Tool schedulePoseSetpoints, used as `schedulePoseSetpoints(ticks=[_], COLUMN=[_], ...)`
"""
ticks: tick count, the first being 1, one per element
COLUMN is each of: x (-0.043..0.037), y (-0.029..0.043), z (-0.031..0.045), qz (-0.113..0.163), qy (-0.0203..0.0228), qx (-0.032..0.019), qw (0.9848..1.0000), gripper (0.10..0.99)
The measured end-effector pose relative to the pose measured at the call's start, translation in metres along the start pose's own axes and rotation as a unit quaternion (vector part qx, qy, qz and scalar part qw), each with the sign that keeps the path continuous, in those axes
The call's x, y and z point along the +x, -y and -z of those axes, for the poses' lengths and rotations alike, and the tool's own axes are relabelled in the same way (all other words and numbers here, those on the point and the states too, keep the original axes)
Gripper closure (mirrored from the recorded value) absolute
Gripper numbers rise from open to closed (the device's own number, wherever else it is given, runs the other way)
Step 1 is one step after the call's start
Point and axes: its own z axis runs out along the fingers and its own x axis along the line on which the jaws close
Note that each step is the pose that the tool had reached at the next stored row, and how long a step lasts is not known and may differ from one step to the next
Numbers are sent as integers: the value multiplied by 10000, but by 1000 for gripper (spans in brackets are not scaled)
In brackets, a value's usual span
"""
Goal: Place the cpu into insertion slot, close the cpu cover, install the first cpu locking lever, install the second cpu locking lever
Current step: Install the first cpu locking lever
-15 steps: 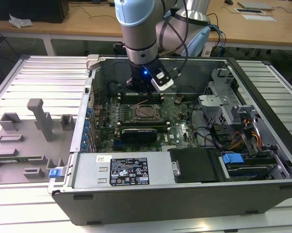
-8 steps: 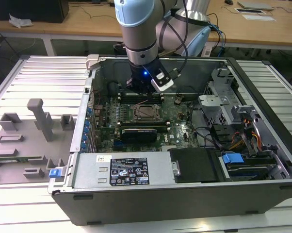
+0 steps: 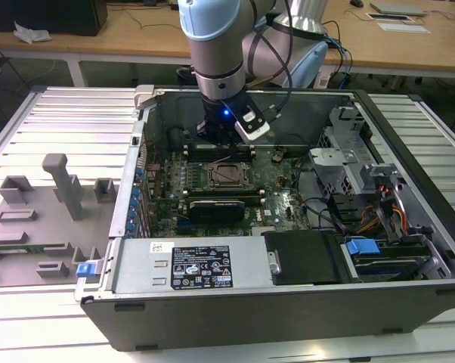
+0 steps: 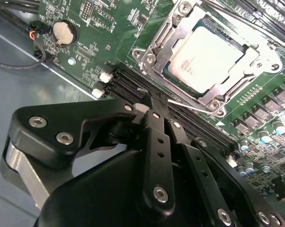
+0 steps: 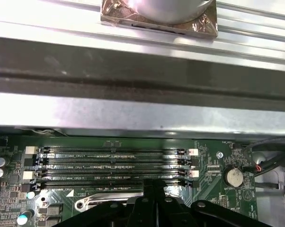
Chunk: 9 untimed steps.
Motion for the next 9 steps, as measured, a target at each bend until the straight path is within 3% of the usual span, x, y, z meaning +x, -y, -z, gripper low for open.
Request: schedulePoseSetpoints(ticks=[2,9], x=[3,6], y=[3,-31], z=[-16,-35], qz=[-26,-91], qy=[5,17], qx=[35,53], qw=[10000,9999], gripper=[980,980])
